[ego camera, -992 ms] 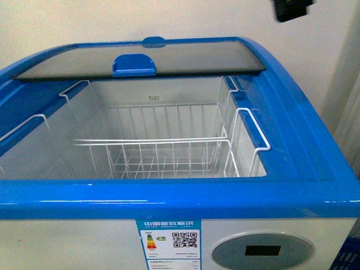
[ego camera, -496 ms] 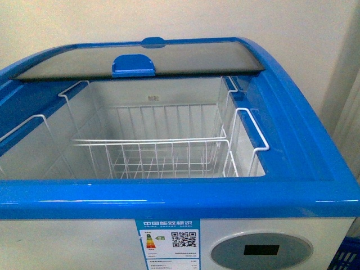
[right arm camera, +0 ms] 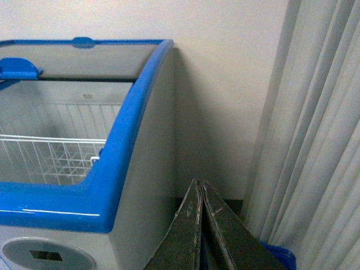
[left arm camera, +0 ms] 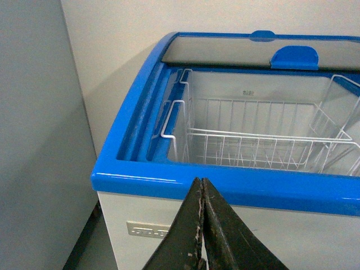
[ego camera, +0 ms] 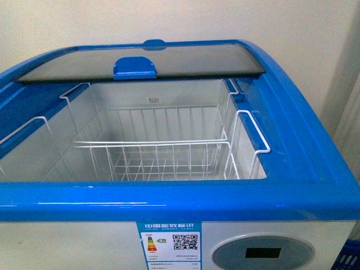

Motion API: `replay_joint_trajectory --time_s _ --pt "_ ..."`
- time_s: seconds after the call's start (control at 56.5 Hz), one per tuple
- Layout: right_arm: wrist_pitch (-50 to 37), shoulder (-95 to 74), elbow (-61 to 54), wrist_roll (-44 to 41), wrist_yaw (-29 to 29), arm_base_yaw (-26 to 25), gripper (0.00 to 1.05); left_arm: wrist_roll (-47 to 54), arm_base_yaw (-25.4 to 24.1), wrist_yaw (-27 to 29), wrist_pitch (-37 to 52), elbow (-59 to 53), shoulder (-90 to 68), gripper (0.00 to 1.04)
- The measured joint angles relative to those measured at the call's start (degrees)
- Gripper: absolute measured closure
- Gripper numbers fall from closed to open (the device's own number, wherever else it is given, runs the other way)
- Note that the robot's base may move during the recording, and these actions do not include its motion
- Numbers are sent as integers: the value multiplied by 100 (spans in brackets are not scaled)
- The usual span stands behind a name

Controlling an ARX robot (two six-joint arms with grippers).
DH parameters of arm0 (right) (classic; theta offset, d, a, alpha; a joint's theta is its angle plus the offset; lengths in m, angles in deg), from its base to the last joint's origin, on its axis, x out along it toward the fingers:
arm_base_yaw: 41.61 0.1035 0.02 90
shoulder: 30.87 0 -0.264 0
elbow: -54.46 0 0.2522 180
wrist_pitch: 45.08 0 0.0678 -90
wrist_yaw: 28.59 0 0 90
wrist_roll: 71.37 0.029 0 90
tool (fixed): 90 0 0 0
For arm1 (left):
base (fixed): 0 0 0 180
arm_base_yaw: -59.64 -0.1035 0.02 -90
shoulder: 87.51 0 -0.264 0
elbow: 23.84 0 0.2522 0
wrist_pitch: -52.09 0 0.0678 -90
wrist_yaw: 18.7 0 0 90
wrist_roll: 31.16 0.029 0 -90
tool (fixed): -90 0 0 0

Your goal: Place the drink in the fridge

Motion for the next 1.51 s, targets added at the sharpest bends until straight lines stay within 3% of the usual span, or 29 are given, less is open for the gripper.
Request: replay_joint_trajectory --time_s 1.169,1.205,1.364,1.506 --pt "-140 693 -721 0 -61 -35 102 0 0 -2 0 0 0 102" --pt "-140 693 -721 -2 -61 -35 99 -2 0 -2 0 0 0 98" --pt "-140 693 -721 -2 -61 -35 64 -2 0 -2 0 0 0 63" --pt "-140 693 -721 -2 -61 -35 40 -2 0 -2 0 0 0 38"
